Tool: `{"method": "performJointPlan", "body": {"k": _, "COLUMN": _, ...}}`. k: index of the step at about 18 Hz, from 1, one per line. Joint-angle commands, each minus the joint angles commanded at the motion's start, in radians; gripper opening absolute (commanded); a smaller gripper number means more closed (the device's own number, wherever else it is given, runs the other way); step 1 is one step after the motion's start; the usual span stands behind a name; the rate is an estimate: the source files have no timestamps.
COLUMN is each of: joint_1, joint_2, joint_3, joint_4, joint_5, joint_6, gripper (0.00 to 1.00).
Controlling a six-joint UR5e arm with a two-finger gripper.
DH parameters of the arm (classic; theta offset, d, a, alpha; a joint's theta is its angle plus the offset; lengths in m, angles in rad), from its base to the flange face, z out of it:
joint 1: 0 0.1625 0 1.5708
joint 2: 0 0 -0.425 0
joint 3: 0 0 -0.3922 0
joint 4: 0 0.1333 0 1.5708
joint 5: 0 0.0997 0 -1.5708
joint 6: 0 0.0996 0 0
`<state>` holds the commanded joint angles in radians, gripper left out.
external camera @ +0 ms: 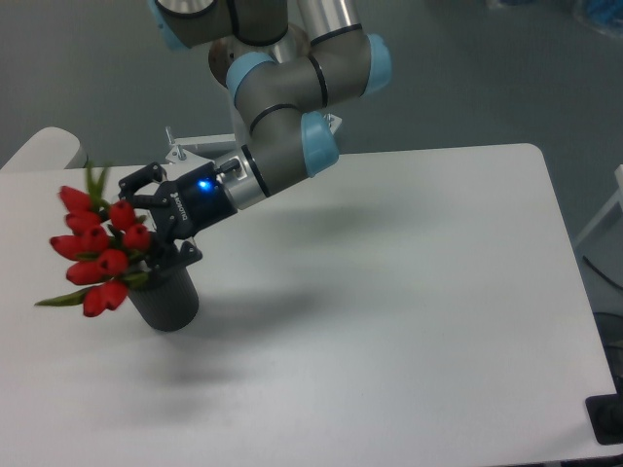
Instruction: Insert the flowers into the vase
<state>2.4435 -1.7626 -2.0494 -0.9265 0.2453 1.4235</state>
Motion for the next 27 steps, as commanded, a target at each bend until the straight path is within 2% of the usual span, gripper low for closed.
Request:
{"method": "performJointPlan", "body": {"k": 3, "joint_1": 0.035, "joint_2": 0.018, "joint_3": -0.006, "joint_4": -0.002, "joint_5": 0.051, "joint_6": -0.012, "gripper": 1.00}}
{"method": "performJointPlan", "body": {"k": 10, "joint_1": 0.129, "joint_2": 0.043, "joint_3": -0.011, "joint_4": -0.003, "joint_5": 0.054, "joint_6": -0.014, "gripper": 1.00}}
{"method": "performJointPlan", "body": {"k": 14, "joint_1": 0.187, "joint_2": 0.046, "joint_3": 0.004, "joint_4": -0.003, "joint_5": 0.095, "joint_6": -0.014, "gripper": 1.00}}
{"method": "performJointPlan", "body": {"k": 21, "joint_1": 0.293, "joint_2": 0.040, "joint_3": 0.099, "joint_4": -0.002, "joint_5": 0.314, "joint_6": 0.000, "gripper": 1.00}}
{"method": "performJointPlan", "body": {"k": 27, "joint_1": 0.305, "joint_2": -0.011, "joint_3": 0.215, "joint_4": -0.002, "joint_5": 0.661, "joint_6": 0.005, "gripper": 1.00}}
